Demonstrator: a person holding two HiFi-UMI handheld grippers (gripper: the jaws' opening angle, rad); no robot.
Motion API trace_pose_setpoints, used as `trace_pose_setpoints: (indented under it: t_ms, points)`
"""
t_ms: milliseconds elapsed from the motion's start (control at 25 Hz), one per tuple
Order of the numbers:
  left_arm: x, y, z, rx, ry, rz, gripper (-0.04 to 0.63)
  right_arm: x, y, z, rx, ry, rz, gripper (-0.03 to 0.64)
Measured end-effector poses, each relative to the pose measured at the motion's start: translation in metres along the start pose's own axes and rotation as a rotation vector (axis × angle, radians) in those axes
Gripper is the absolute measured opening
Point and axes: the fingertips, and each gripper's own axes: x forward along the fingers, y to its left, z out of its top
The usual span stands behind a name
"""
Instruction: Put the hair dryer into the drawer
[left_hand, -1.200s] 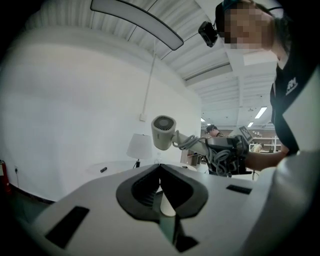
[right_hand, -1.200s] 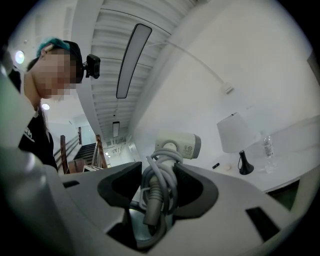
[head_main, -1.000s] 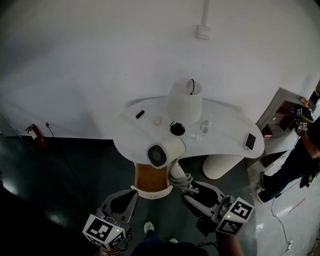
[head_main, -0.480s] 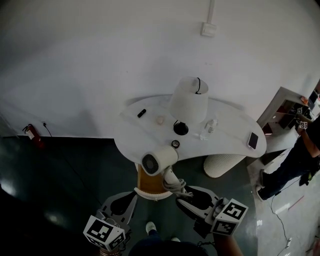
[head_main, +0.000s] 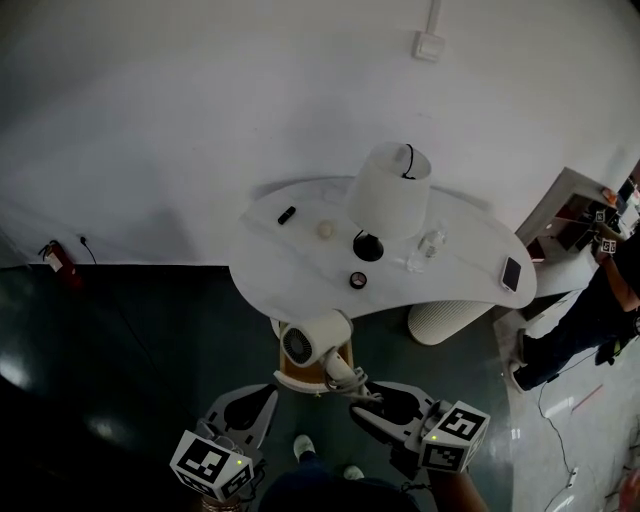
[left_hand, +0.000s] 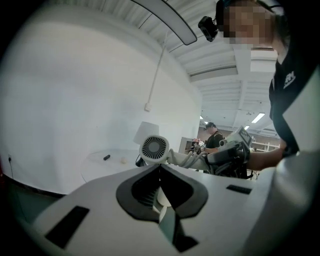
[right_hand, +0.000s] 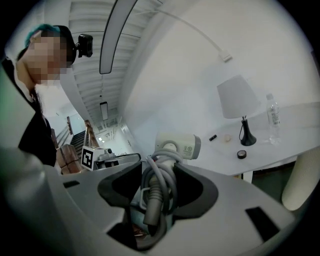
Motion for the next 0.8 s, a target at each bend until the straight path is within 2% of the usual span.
trace_pose_setpoints:
  t_ms: [400, 640, 800]
  points:
    - [0.002, 0.018, -0.02, -0.019, 0.036, -0.041, 0.02, 0.022, -0.001, -0.045, 0.048, 0.131, -0.025, 0.215]
    - [0.005, 0.025, -0.037, -0.064, 0.069, -0.034, 0.02, 0.027, -0.005, -0.069, 0.072, 0.226, -0.035, 0.215]
    - [0.014, 0.028, -0.046, -0.062, 0.089, -0.035, 0.02, 0.03, -0.019, -0.081, 0.06, 0.279, -0.043, 0.215]
